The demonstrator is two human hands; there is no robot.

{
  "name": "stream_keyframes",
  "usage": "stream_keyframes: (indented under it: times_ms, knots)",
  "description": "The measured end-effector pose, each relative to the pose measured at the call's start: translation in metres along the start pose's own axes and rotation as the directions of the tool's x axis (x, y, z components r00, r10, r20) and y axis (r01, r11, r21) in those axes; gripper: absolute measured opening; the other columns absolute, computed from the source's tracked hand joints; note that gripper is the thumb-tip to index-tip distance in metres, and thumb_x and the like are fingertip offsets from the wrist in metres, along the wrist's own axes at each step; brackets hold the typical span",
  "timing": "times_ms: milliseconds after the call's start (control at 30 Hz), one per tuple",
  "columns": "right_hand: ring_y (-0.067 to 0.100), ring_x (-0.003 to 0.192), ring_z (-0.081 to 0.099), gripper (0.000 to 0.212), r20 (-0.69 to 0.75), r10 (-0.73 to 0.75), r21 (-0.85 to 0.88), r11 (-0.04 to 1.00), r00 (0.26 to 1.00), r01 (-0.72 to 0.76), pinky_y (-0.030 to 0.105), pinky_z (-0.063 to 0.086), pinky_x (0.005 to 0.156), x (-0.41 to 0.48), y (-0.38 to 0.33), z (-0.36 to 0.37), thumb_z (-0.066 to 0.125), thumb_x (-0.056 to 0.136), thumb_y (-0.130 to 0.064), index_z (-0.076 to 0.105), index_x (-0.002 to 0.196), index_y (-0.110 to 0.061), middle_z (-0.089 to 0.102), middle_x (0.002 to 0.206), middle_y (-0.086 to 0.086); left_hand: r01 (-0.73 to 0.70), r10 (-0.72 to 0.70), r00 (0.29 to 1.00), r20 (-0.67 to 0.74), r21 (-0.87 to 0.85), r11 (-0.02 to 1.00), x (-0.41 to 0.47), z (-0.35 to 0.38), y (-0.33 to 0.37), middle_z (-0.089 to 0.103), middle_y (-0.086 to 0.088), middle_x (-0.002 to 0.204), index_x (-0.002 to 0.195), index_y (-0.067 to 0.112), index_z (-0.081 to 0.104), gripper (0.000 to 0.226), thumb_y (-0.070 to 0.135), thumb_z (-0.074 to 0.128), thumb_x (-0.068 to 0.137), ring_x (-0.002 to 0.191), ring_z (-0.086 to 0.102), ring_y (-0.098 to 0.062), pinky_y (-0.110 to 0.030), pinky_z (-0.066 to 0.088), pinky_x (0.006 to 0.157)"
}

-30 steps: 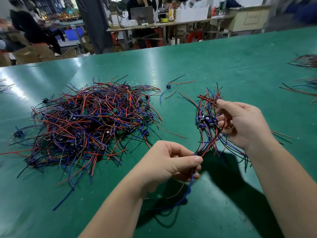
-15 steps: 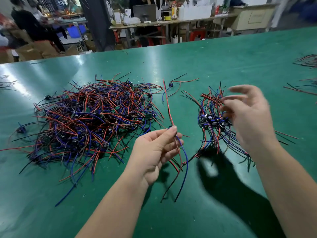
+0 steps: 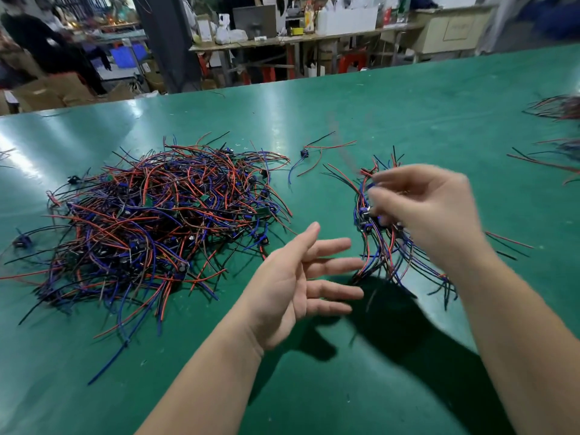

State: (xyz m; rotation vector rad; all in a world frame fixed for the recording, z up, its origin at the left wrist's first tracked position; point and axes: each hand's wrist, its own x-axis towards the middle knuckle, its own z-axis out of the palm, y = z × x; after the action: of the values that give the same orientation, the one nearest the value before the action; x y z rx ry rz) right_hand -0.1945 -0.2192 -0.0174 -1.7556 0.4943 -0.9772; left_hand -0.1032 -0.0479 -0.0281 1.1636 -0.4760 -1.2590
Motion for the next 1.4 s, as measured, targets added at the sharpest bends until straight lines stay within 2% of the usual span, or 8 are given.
stream_keyframes:
  times_ms: [167, 500, 667, 833, 1033, 1167, 1300, 1400]
  knots:
    - [0.017, 0.061, 0.067, 0.014, -0.364, -0.007, -0.311, 0.943, 0.931, -0.115, 0.036, 0.059, 0.069, 0.032, 0.027, -0.069, 0.075, 0.075, -0.014, 0.064, 0.070, -0.021, 0.069, 0.071, 0.011, 0.021, -0.021, 1.000, 0.012, 0.047, 0.999, 0.001, 0.000, -0.004, 0.073, -0.008, 0.102, 0.111, 0.012, 0.064, 0.061, 0.056, 0.048, 0.071, 0.069, 0.071, -0.022, -0.026, 0.056, 0.054]
    - [0.035, 0.091, 0.061, 0.016, -0.307, 0.166, -0.758, 0.553, 0.937, -0.346, 0.031, 0.045, 0.080, 0.037, 0.064, -0.067, 0.065, 0.081, -0.013, 0.076, 0.091, -0.012, 0.071, 0.093, 0.017, -0.210, 0.272, 0.866, -0.420, 0.189, 0.959, 0.005, -0.010, 0.000, 0.074, -0.005, 0.080, 0.085, 0.014, 0.069, 0.023, 0.023, 0.050, 0.094, 0.054, 0.064, -0.011, -0.021, 0.050, 0.047]
    - [0.039, 0.096, 0.055, 0.018, -0.263, 0.296, -0.815, 0.441, 0.918, -0.376, 0.045, 0.046, 0.091, 0.032, 0.050, -0.058, 0.061, 0.082, -0.018, 0.076, 0.093, -0.018, 0.067, 0.098, 0.018, 0.177, 0.736, 0.617, -0.278, 0.961, 0.214, 0.009, -0.046, -0.007, 0.063, 0.004, 0.108, 0.114, 0.030, 0.063, 0.030, 0.020, 0.055, 0.087, 0.099, 0.052, -0.018, -0.031, 0.042, 0.087]
    - [0.037, 0.094, 0.058, 0.023, -0.230, 0.021, -0.766, 0.612, 0.973, -0.194, 0.042, 0.047, 0.089, 0.022, 0.027, -0.039, 0.058, 0.082, -0.013, 0.075, 0.097, -0.012, 0.067, 0.099, 0.018, 0.440, 0.594, 0.734, -0.328, 0.897, -0.049, 0.016, -0.056, -0.020, 0.044, 0.006, 0.134, 0.136, 0.045, 0.042, 0.048, 0.024, 0.046, 0.093, 0.119, 0.040, -0.021, -0.038, 0.029, 0.098]
    - [0.011, 0.070, 0.054, 0.018, -0.150, -0.101, -0.597, 0.803, 0.984, -0.009, 0.017, 0.036, 0.067, 0.004, 0.010, -0.010, 0.060, 0.081, -0.010, 0.075, 0.089, -0.017, 0.064, 0.082, 0.000, 0.272, 0.693, 0.672, -0.261, 0.957, 0.097, 0.012, -0.056, -0.006, 0.071, -0.001, 0.107, 0.109, 0.021, 0.071, 0.023, 0.019, 0.053, 0.094, 0.101, 0.063, -0.024, -0.035, 0.044, 0.093]
    - [-0.002, 0.049, 0.054, 0.019, -0.117, 0.047, -0.389, 0.917, 0.992, -0.089, 0.006, 0.036, 0.048, -0.001, 0.011, 0.005, 0.059, 0.080, -0.007, 0.073, 0.079, -0.020, 0.066, 0.064, -0.006, 0.005, 0.853, 0.485, -0.193, 0.976, 0.218, 0.004, -0.038, 0.000, 0.071, -0.002, 0.100, 0.106, 0.013, 0.071, 0.022, 0.013, 0.061, 0.086, 0.094, 0.065, -0.022, -0.040, 0.049, 0.088]
    - [0.013, 0.058, 0.065, 0.034, 0.263, 0.326, -0.030, 0.943, 0.908, -0.330, 0.016, 0.048, 0.054, -0.008, 0.014, 0.020, 0.057, 0.084, 0.011, 0.064, 0.110, -0.010, 0.071, 0.081, 0.009, -0.325, 0.980, 0.184, 0.083, 0.946, -0.019, -0.004, -0.021, 0.003, 0.067, 0.004, 0.094, 0.098, 0.009, 0.071, 0.024, 0.006, 0.058, 0.079, 0.090, 0.061, -0.015, -0.037, 0.050, 0.085]
    - [0.016, 0.065, 0.061, 0.068, 0.503, 0.296, -0.021, 0.944, 0.812, -0.330, 0.021, 0.049, 0.064, -0.016, 0.017, 0.027, 0.066, 0.078, 0.012, 0.048, 0.134, -0.021, 0.068, 0.089, 0.008, -0.426, 0.959, 0.162, 0.234, 0.893, -0.146, -0.006, -0.011, -0.004, 0.067, 0.000, 0.098, 0.102, 0.008, 0.070, 0.031, 0.006, 0.054, 0.076, 0.099, 0.060, -0.018, -0.043, 0.048, 0.090]
